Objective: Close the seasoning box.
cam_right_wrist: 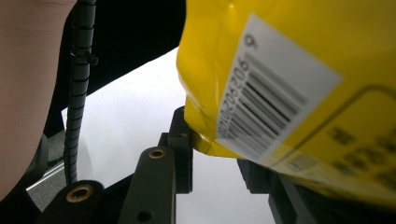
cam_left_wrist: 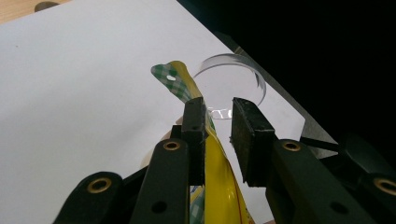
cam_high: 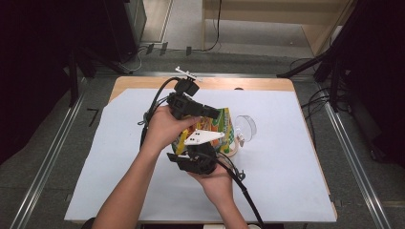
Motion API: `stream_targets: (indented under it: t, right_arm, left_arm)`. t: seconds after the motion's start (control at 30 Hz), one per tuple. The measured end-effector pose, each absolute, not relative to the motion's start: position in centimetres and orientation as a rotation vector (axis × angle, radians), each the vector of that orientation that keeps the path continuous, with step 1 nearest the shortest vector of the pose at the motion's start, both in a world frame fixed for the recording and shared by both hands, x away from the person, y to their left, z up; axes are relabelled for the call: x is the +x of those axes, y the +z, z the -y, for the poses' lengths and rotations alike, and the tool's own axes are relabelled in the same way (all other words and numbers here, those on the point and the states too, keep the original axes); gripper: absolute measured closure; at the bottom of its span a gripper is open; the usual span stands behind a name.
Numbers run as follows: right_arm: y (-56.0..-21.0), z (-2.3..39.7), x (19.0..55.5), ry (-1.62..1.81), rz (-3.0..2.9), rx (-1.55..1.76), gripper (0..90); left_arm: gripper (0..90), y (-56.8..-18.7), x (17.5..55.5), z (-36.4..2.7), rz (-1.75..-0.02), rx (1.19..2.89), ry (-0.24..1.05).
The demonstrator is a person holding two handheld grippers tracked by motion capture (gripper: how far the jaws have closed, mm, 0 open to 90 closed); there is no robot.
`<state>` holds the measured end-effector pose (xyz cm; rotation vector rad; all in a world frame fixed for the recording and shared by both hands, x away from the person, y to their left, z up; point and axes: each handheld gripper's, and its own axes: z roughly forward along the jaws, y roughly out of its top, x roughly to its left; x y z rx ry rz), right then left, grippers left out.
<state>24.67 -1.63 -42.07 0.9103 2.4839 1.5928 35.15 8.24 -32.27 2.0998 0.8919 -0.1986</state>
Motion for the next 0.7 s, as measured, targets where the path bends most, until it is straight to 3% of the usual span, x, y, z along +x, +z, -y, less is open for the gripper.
stream_targets:
  t: [0.7]
  right_arm:
    - [-42.05,1.02,24.61,1.594,-2.5,0.879,70.3]
  left_arm:
    - [75.6,-32.19,34.75,-9.15,-0.907,2.089,-0.177]
